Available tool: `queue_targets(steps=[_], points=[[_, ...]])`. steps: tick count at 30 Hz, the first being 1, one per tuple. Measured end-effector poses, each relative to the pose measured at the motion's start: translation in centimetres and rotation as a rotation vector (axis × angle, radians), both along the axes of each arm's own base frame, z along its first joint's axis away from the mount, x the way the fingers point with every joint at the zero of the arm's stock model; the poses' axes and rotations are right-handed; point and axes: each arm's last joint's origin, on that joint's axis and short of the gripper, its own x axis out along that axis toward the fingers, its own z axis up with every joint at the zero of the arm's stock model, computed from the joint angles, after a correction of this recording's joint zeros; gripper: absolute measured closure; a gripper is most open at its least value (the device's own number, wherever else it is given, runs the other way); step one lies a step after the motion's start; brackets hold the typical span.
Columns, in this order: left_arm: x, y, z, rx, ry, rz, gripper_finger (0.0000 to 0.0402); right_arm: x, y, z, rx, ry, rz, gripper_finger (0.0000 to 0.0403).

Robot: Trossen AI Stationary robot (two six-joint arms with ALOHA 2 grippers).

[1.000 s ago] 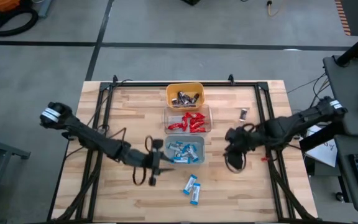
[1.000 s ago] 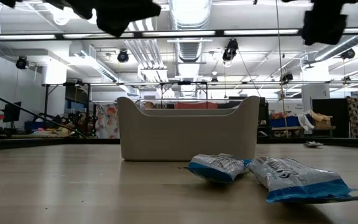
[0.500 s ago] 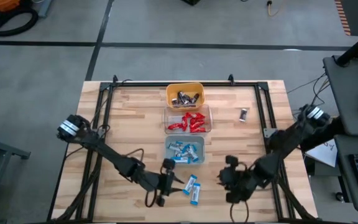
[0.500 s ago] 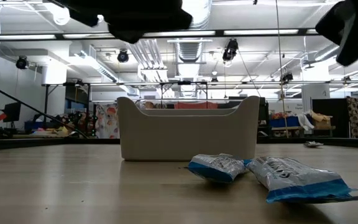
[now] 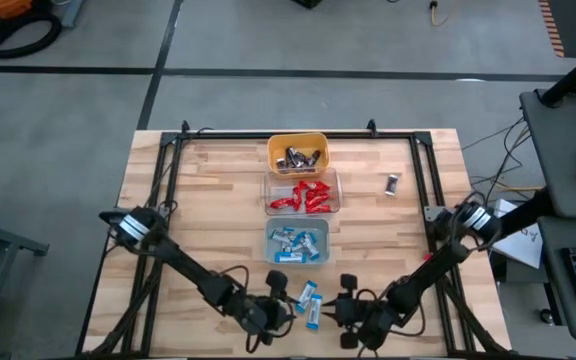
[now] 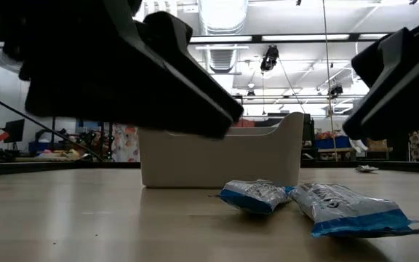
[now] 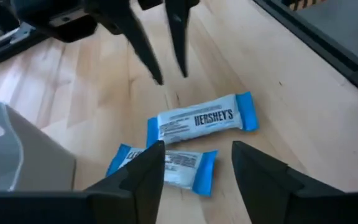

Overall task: Organize candy in baskets
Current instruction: Put the white chocolate bar into the gray bin

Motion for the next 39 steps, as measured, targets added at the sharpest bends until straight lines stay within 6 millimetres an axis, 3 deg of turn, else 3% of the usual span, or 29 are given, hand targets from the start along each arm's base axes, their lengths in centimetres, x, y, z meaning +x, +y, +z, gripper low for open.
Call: queue_targets(steps=[7, 39], points=[[1.2, -0.4, -1.0, 0.002, -0.018, -0.029, 0.0202, 0.2, 0.0, -0.5, -0.035, -0.065, -0.083, 0.0343], [1.4, 1.7, -2.7, 0.041, 0.028, 0.018, 0.02, 0.4, 0.2, -0.1, -0.003, -0.12, -0.107, 0.0346]])
